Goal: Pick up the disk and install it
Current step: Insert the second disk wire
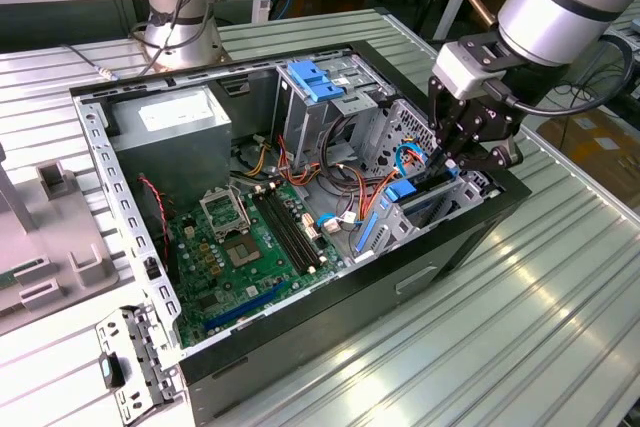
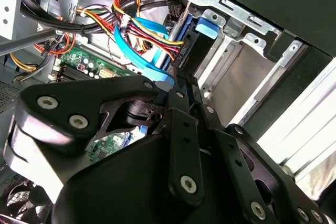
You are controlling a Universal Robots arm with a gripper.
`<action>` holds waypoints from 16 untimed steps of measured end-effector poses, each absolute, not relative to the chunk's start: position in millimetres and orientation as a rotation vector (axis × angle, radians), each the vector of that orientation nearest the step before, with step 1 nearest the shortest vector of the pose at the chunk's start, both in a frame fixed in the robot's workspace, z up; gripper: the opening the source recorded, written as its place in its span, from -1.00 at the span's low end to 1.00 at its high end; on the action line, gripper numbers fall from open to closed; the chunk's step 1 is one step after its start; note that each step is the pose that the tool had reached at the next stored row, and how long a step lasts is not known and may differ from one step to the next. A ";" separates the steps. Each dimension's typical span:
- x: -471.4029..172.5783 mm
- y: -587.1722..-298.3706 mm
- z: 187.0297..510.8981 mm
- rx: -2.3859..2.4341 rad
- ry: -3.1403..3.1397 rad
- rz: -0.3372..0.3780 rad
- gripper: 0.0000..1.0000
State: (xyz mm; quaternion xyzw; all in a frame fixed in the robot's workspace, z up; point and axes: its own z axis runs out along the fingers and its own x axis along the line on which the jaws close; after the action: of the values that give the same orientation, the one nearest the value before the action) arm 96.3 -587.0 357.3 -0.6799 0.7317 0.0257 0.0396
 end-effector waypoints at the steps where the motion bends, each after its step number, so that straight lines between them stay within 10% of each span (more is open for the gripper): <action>1: 96.3 -587.0 357.0 -2.084 2.243 0.079 -0.68; 16: 96.3 -582.6 356.1 -2.070 2.213 0.120 -0.68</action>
State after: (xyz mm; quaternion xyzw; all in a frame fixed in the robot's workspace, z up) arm 96.3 -582.6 356.1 -0.6816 0.7286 0.0396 0.0544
